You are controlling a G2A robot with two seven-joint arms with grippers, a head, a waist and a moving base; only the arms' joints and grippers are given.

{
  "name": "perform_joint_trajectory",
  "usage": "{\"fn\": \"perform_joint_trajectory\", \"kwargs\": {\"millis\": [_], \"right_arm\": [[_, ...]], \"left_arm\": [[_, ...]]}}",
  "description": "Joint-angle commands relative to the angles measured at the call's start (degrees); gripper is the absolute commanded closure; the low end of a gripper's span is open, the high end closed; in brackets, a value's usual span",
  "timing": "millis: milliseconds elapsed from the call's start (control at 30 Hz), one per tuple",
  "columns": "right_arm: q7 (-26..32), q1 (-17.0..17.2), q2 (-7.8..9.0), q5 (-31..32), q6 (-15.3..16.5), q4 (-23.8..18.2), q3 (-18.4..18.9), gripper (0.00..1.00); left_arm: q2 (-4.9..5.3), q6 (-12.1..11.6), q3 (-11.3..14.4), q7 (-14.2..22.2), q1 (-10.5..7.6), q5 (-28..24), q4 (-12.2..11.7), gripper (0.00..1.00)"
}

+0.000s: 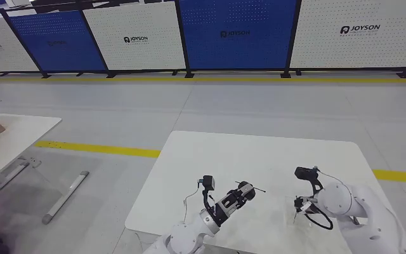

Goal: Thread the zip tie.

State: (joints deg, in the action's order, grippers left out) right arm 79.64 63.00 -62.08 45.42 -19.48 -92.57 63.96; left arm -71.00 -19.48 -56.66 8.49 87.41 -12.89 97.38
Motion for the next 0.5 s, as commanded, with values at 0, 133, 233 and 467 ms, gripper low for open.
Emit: {"fn": "perform_joint_trajectory", "kwargs": {"millis": [0,133,233,467], "right_arm": [[0.0,2.0,0.14,0.8,0.0,-2.8,1.9,1.0],[-0.2,7.1,0.14,1.0,0.0,-9.8,8.2,1.0],[-5.1,12.3,-0.56,1.3,0.0,-14.1,14.1,1.0],[-16.8,19.4,-3.23,-2.0,0.0,-16.9,20.6,1.0]], "left_arm": [[0.0,0.0,0.0,0.0,0.0,0.0,0.0,1.0],[0.0,0.0,0.0,0.0,0.0,0.0,0.0,1.0],[0.0,0.0,0.0,0.0,0.0,0.0,0.0,1.0],[0.0,0.0,0.0,0.0,0.0,0.0,0.0,1.0]]}}
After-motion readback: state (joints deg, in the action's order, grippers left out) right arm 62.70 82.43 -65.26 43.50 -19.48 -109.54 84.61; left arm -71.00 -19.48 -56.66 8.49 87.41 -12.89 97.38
